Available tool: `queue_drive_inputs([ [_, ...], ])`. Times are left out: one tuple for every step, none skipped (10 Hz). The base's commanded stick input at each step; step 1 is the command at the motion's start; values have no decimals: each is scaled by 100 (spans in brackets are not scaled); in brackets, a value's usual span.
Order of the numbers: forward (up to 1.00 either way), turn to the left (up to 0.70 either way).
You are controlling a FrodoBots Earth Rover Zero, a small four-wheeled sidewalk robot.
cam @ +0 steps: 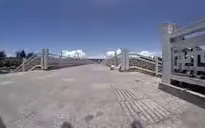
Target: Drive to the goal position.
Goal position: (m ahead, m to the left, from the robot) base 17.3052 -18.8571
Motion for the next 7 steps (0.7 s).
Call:
queue_drive_inputs([
  [70,0],
  [70,0],
  [70,0],
  [70,0],
  [70,0],
  [70,0],
  [70,0],
])
